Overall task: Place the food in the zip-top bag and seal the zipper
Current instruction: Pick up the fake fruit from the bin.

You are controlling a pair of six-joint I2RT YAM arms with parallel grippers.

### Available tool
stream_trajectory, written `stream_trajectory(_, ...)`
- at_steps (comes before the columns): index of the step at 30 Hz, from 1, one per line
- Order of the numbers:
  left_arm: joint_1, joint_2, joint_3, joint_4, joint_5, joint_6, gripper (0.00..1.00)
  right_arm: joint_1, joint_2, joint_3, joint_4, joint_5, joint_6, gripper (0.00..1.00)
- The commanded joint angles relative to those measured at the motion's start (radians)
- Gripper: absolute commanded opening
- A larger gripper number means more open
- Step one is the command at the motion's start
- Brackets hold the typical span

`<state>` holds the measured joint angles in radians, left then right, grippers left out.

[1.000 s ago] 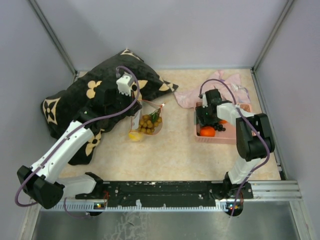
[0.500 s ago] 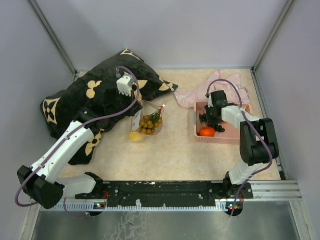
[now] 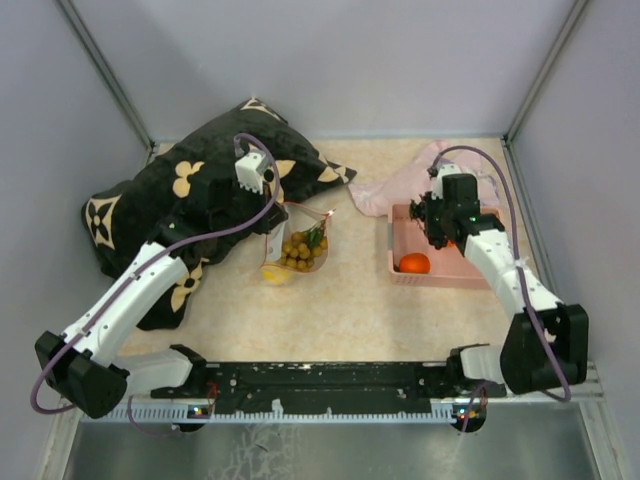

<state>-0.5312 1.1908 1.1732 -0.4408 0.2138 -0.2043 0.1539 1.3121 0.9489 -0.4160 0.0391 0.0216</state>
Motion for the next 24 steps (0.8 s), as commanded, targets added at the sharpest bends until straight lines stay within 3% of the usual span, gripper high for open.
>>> stream_trajectory(1,0.006,-0.03,-0.002,0.061,0.049,-0.001,0.0,0.001,-0.125,0.028,0.003,-0.052,-0.009,0.0)
stream_trajectory(11,0.005,-0.014,-0.005,0.066,0.105,-0.005,0.0,0.137,-0.306,0.133,0.016,-0.167,-0.03,0.0)
stream_trajectory(24,0.005,-0.007,-0.011,0.067,0.133,0.006,0.0,0.422,-0.35,0.178,0.226,-0.378,-0.053,0.0)
